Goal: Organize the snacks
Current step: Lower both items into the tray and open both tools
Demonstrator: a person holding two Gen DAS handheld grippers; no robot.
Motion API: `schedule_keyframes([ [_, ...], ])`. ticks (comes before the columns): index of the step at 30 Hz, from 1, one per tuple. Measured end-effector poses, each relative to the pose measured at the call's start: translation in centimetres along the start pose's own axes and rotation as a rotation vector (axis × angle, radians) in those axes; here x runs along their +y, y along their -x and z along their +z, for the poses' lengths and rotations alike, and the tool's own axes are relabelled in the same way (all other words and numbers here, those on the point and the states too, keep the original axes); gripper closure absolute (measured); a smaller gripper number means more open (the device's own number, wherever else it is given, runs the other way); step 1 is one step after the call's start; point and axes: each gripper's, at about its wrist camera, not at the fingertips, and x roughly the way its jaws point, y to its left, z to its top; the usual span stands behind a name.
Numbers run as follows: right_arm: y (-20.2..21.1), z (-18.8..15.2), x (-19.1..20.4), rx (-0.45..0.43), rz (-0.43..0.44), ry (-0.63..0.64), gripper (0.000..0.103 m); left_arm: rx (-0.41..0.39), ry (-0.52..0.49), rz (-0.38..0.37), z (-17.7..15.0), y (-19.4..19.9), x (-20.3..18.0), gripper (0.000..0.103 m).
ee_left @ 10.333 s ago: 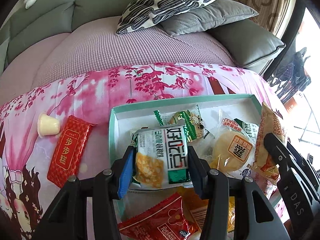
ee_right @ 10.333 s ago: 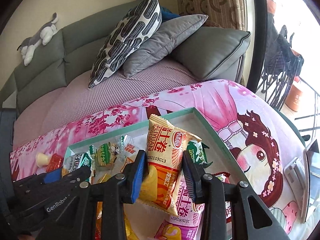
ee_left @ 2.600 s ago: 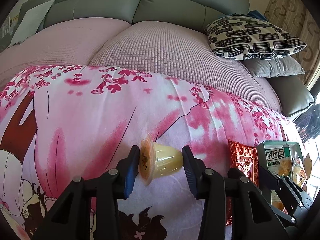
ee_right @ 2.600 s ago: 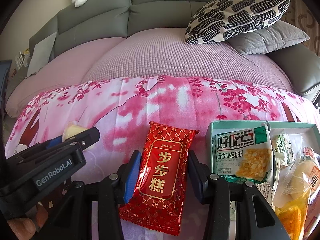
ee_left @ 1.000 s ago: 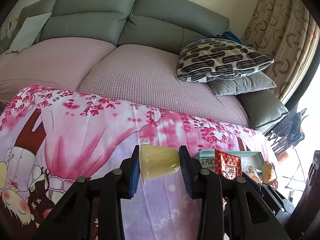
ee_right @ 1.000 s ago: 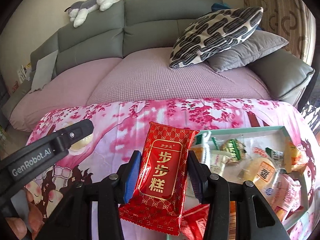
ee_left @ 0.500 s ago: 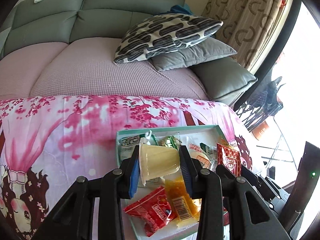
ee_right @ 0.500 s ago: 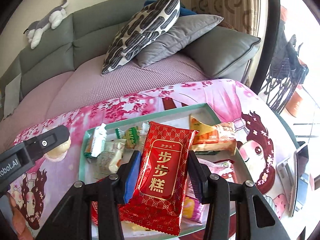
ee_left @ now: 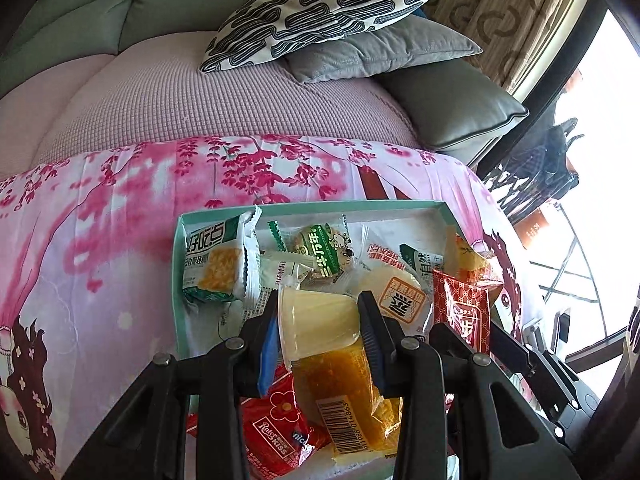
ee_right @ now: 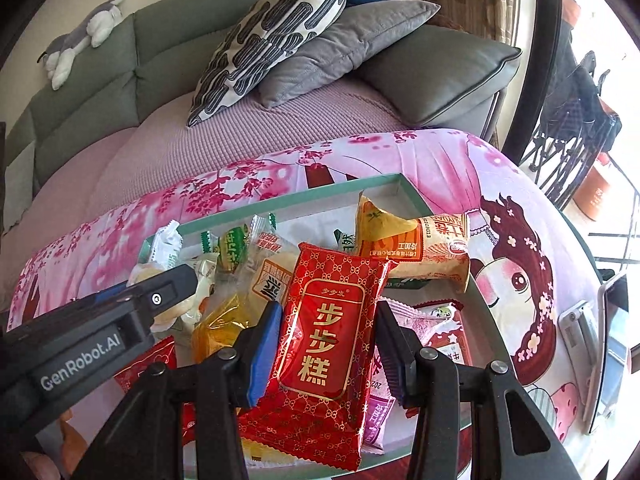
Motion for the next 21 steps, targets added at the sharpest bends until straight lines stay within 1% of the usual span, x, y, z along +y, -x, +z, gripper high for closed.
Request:
schedule_keyframes([
  [7,-0.6,-0.1,0.3,0.016,-0.007,0.011,0.054,0.021,0.026,0.007,0.1,-0.8,0.4,0.064],
  [14,-0.7,-0.1,0.6,0.017,-0.016,0.023,0.054,0.03,0.012,0.01,0.1,-0.7,0.1,0.063],
  [16,-0.8,-0.1,0.7,0.02,-0.019,0.027,0.054,0.029,0.013,0.013,0.1,-0.5,0.2,0.061],
  [18,-0.8,-0.1,0.8,0.02,-0.02,0.031,0.054,0.025,0.015,0.019,0.1,-0.2,0.3,0.056],
  [21,-0.9,-0.1,0.8,0.019,-0.023,0.036,0.053,0.02,0.018,0.024,0.1,0.3,0.6,0.056],
])
